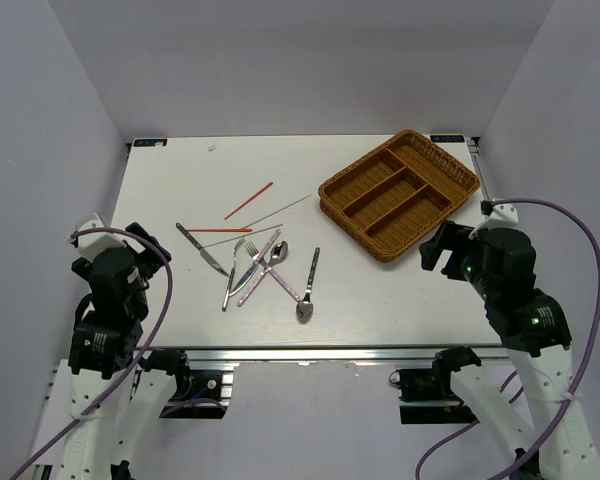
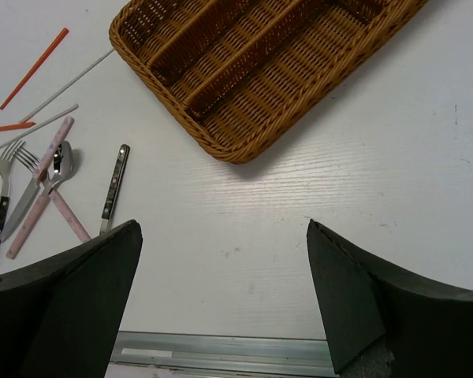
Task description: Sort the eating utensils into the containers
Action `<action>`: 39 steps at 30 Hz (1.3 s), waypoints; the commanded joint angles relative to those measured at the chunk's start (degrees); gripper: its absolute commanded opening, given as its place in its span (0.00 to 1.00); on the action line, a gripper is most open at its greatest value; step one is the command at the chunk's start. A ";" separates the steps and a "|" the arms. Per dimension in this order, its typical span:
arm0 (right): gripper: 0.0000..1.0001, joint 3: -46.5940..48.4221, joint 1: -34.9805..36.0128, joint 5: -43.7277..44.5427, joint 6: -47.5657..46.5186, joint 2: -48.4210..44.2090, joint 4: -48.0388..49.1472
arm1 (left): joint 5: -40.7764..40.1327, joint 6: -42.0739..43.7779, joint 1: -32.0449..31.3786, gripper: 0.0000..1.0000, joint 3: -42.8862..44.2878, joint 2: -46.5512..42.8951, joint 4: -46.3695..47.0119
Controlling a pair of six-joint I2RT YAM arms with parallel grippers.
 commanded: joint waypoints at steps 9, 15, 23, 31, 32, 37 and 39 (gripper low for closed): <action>0.89 -8.44 0.53 -16.93 9.13 8.00 16.06 | -1.77 -3.35 -0.14 0.98 -4.01 2.01 5.21; 0.89 -4.42 18.43 4.82 16.25 21.62 19.32 | -3.54 -4.58 -0.14 0.98 -5.86 -0.36 6.44; 0.89 7.97 35.15 23.72 25.83 49.75 17.56 | -3.01 -4.50 0.03 0.98 -6.48 -0.98 6.89; 0.65 17.12 39.02 23.13 28.65 69.16 18.79 | -1.96 -4.06 0.12 0.98 -6.56 0.07 7.24; 0.63 17.91 39.11 23.04 28.83 70.32 18.62 | -1.87 -4.06 0.03 0.98 -6.56 0.16 7.24; 0.55 18.27 39.11 24.10 30.59 74.20 18.35 | -1.43 -3.88 0.03 0.98 -6.56 0.25 7.32; 0.51 17.31 39.11 23.75 31.11 74.46 19.23 | -1.17 -3.71 0.12 0.98 -6.65 0.16 7.59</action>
